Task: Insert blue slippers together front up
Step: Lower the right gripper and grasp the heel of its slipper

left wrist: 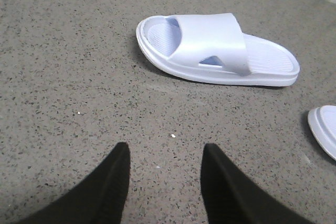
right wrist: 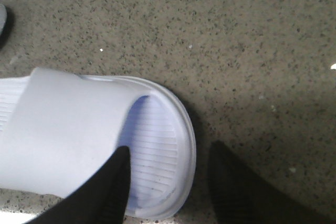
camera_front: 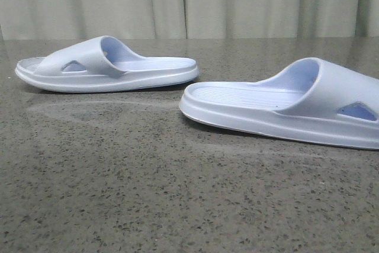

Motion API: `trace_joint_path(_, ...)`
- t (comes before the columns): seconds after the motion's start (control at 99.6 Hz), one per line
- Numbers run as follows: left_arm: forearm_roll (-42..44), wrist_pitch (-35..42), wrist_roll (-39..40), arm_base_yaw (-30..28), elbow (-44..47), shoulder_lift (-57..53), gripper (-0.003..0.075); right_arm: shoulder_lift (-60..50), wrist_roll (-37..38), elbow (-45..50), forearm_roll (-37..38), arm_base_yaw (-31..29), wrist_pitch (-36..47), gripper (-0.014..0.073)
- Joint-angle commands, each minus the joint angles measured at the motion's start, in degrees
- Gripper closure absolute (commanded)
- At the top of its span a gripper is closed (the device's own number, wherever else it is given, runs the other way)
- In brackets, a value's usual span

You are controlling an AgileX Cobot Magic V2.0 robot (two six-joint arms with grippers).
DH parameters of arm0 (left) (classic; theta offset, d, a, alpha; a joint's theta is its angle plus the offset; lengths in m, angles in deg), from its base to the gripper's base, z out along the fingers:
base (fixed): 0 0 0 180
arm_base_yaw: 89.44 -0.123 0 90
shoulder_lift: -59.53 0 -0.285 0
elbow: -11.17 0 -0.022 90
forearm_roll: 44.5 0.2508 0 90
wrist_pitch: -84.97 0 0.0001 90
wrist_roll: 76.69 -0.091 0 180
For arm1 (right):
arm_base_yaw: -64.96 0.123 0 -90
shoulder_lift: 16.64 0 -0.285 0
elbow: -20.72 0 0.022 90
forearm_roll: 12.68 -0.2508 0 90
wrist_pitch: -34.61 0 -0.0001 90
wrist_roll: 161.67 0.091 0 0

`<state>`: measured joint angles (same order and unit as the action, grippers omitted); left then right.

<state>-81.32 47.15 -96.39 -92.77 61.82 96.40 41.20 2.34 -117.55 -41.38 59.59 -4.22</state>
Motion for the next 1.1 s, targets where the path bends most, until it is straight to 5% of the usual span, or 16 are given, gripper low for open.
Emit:
trace_joint_path(0.0, -2.26, 2.96, -0.08, -0.14, -2.09, 1.08, 0.0441, 3.05, -0.69, -3.26, -0.35, -0.77, -0.80, 0.0305)
trace_joint_path(0.231, -2.26, 3.18, -0.58, -0.14, -2.09, 1.08, 0.0441, 8.73, -4.05, -4.12, -1.74, -4.68, -3.86, 0.0305)
trace_joint_path(0.432, -2.26, 3.18, -0.98, -0.14, -2.09, 1.08, 0.0441, 12.91, -14.57, -4.12, -14.87, -9.43, -7.75, 0.0305)
trace_joint_path(0.743, -2.26, 3.08, -1.10, -0.14, -2.09, 1.08, 0.0441, 19.63, -22.09, -4.12, -21.68, -11.44, -12.88, 0.0309)
trace_joint_path(0.823, -2.26, 3.08, -1.10, -0.14, -2.09, 1.08, 0.0441, 20.19, -22.36, -4.12, -21.81, -11.44, -13.13, 0.0373)
trace_joint_path(0.974, -2.72, 3.08, -1.10, -0.14, -2.09, 1.08, 0.0441, 20.19, -22.66, -4.12, -21.81, -11.44, -13.26, 0.0699)
trace_joint_path(1.095, -4.32, 3.78, -1.48, -0.14, -2.09, 3.29, 0.0441, 20.19, -22.66, -4.12, -22.04, -11.44, -13.26, 0.0701)
